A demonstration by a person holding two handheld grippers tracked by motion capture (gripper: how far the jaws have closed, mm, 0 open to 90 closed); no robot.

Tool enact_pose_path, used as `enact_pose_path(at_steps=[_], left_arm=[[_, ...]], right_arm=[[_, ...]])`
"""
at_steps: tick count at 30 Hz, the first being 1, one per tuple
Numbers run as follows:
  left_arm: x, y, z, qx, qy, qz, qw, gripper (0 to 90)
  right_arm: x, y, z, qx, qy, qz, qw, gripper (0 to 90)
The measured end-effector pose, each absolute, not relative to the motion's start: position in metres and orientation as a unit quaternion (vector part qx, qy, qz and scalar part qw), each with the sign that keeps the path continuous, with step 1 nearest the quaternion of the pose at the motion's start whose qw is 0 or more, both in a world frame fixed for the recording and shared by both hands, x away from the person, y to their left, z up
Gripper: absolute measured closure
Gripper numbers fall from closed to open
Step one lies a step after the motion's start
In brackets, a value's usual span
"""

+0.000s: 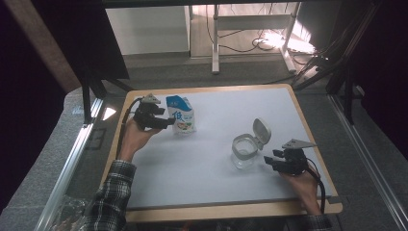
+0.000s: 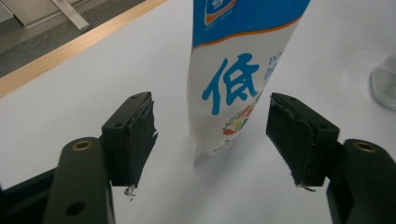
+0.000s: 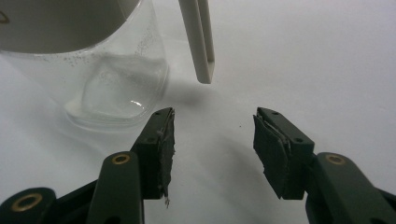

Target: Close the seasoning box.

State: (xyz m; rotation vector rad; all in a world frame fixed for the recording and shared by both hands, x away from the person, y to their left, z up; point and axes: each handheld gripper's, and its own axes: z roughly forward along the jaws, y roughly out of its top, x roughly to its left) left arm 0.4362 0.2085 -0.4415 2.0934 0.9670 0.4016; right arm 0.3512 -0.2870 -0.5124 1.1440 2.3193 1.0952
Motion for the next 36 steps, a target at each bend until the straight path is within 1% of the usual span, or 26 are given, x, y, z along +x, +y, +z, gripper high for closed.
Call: enact_pose_path(at_steps=[5, 9, 11, 12, 16, 17, 22, 27, 29, 32, 36], left_arm=[[0.446, 0.205, -0.443, 0.826, 0.375, 0.152, 0.393, 39.1], [0.453, 0.202, -0.445, 0.831, 0.367, 0.139, 0.394, 46.0], [0.456, 0.201, -0.446, 0.832, 0.362, 0.140, 0.396, 51.2], [0.457, 0.202, -0.447, 0.831, 0.359, 0.131, 0.405, 53.8], [0.459, 0.204, -0.449, 0.830, 0.353, 0.119, 0.416, 60.5], [0.459, 0.204, -0.449, 0.830, 0.352, 0.119, 0.417, 63.5], [0.457, 0.204, -0.447, 0.838, 0.344, 0.129, 0.404, 77.2], [0.454, 0.201, -0.444, 0.849, 0.331, 0.134, 0.389, 86.6], [0.454, 0.200, -0.444, 0.850, 0.329, 0.135, 0.389, 88.3], [0.452, 0.200, -0.443, 0.849, 0.328, 0.121, 0.395, 89.0], [0.449, 0.199, -0.444, 0.847, 0.327, 0.126, 0.400, 89.5]], right_arm=[[0.351, -0.286, -0.513, 0.401, 0.815, 0.384, 0.165, 48.2], [0.351, -0.287, -0.513, 0.401, 0.816, 0.383, 0.165, 48.0], [0.352, -0.287, -0.514, 0.402, 0.816, 0.382, 0.163, 47.9], [0.352, -0.287, -0.515, 0.402, 0.817, 0.381, 0.163, 47.8], [0.352, -0.286, -0.515, 0.400, 0.817, 0.381, 0.163, 47.6], [0.352, -0.286, -0.515, 0.401, 0.817, 0.381, 0.162, 47.6], [0.352, -0.285, -0.516, 0.400, 0.818, 0.380, 0.161, 47.4], [0.352, -0.285, -0.516, 0.400, 0.819, 0.379, 0.161, 47.3], [0.352, -0.285, -0.516, 0.400, 0.819, 0.378, 0.161, 47.3], [0.352, -0.285, -0.516, 0.400, 0.819, 0.378, 0.161, 47.2], [0.353, -0.285, -0.517, 0.400, 0.820, 0.377, 0.159, 47.1]])
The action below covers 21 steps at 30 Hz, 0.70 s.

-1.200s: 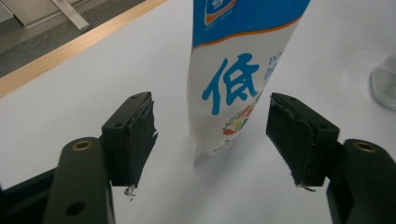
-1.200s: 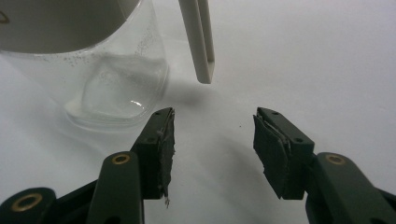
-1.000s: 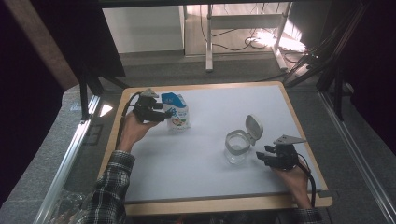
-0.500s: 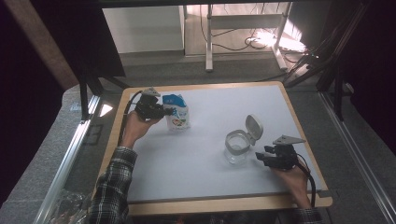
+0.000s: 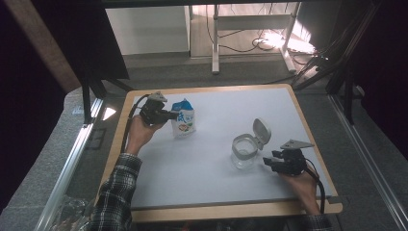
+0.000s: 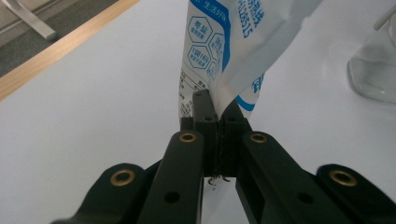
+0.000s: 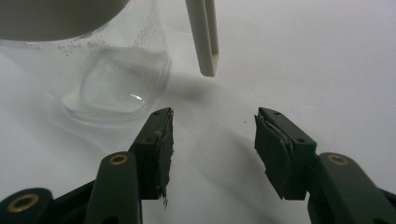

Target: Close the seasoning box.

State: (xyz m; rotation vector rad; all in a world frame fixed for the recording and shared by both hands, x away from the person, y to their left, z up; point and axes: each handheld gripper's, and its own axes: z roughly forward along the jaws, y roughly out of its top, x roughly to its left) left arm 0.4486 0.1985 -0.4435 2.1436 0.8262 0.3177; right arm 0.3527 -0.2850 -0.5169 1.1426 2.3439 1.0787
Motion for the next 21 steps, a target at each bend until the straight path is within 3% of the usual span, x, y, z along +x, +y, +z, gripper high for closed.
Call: enact_pose_path(at_steps=[21], left_arm=[[0.418, 0.186, -0.437, 0.840, 0.313, 0.114, 0.428, 90.0]], right_arm=[[0.351, -0.287, -0.517, 0.402, 0.819, 0.378, 0.160, 47.1]])
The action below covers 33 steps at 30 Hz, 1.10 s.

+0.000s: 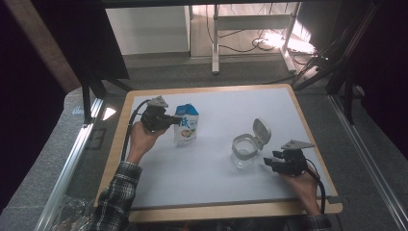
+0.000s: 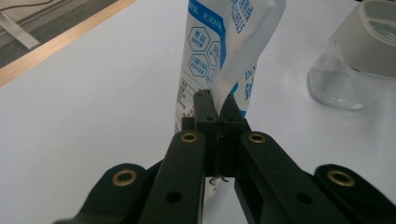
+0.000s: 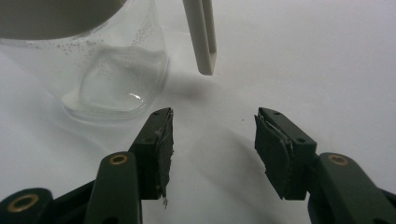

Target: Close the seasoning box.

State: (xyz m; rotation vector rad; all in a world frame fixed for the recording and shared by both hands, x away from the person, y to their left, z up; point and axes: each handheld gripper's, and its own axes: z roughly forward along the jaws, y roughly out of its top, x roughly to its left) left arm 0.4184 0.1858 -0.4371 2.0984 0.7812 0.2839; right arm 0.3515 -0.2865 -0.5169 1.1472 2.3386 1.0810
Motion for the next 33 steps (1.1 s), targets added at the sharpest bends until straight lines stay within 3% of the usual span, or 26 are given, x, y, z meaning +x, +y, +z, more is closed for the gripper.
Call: enact_pose_path(at_steps=[33], left_arm=[[0.360, 0.151, -0.426, 0.845, 0.288, 0.101, 0.438, 90.0]], right_arm=[[0.314, -0.270, -0.510, 0.344, 0.834, 0.410, 0.137, 45.3]])
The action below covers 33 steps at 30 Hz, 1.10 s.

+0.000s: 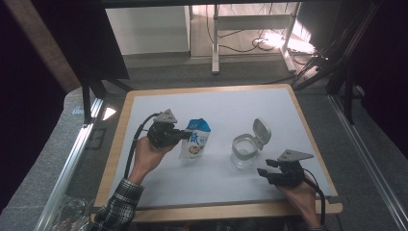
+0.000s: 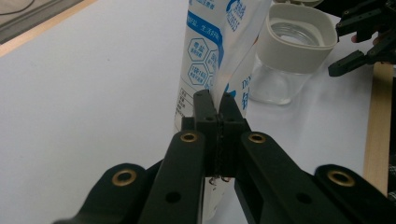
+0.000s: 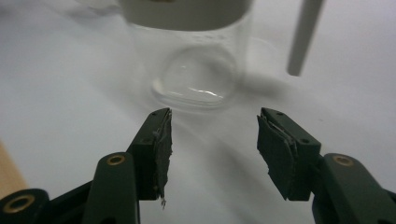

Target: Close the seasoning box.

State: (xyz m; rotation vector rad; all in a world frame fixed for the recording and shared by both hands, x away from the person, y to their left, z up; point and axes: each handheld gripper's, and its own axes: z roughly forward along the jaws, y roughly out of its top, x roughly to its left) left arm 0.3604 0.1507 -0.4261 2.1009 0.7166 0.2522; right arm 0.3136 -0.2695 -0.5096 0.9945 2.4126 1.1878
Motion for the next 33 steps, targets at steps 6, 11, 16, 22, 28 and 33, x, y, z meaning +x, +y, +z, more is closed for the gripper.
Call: enact_pose_path(at_steps=[6, 11, 16, 22, 28, 33], left_arm=[[0.353, 0.145, -0.426, 0.844, 0.286, 0.096, 0.443, 90.0], [0.347, 0.141, -0.424, 0.843, 0.284, 0.095, 0.447, 90.0], [0.342, 0.139, -0.421, 0.842, 0.281, 0.092, 0.450, 90.0], [0.337, 0.135, -0.418, 0.841, 0.277, 0.087, 0.456, 90.0], [0.335, 0.126, -0.416, 0.842, 0.271, 0.078, 0.461, 90.0], [0.332, 0.118, -0.414, 0.845, 0.262, 0.073, 0.460, 90.0]], right_arm=[[0.306, -0.262, -0.508, 0.322, 0.839, 0.418, 0.134, 45.3], [0.302, -0.257, -0.507, 0.312, 0.841, 0.424, 0.130, 45.3], [0.299, -0.248, -0.509, 0.302, 0.846, 0.423, 0.122, 45.3], [0.297, -0.237, -0.512, 0.293, 0.852, 0.420, 0.108, 46.1], [0.296, -0.225, -0.515, 0.289, 0.853, 0.423, 0.097, 47.7], [0.294, -0.214, -0.516, 0.279, 0.857, 0.422, 0.093, 48.1]])
